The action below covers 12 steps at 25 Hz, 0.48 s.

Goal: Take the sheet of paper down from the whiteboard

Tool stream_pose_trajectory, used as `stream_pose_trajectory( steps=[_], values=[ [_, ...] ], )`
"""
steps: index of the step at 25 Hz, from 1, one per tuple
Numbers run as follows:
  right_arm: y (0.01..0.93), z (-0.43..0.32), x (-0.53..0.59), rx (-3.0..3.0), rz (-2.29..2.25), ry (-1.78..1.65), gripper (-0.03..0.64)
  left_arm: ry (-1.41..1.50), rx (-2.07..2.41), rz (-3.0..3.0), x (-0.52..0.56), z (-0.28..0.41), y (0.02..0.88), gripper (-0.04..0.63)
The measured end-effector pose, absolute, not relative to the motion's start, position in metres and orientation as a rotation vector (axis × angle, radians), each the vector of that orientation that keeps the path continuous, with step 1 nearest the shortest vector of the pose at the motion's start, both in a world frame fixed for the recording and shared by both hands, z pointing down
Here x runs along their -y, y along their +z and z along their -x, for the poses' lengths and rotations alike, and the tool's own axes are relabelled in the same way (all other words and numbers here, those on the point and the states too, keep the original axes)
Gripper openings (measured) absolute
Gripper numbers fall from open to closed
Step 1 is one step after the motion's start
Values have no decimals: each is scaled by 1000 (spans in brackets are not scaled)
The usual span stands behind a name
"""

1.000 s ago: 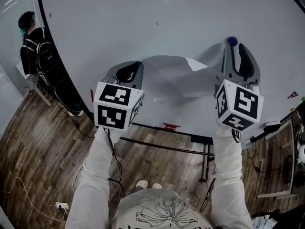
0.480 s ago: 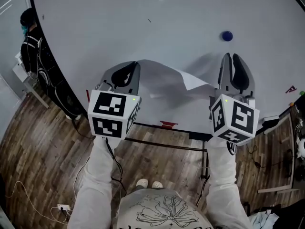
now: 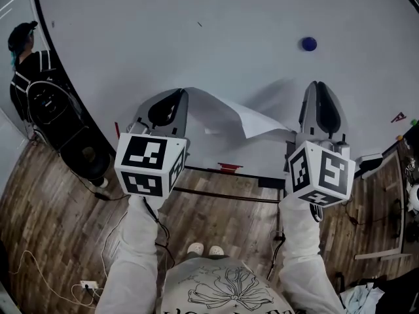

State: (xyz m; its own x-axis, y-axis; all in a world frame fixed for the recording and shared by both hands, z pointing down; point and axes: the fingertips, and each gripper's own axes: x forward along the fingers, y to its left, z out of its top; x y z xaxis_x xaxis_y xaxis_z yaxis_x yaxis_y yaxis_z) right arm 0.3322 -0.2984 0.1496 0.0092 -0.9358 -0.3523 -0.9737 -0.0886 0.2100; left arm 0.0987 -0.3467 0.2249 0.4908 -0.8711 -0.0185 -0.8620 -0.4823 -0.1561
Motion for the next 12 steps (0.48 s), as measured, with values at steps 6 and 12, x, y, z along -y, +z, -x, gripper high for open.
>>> stream_pose_trajectory(
  steps=[6, 12],
  values=[
    [157, -330, 299, -2073, 2170, 609, 32, -85, -1523, 2589, 345, -98, 227, 5],
    [163, -331, 303, -2092, 2173, 591, 32, -76, -1535, 2591, 345, -98, 230, 5]
  ],
)
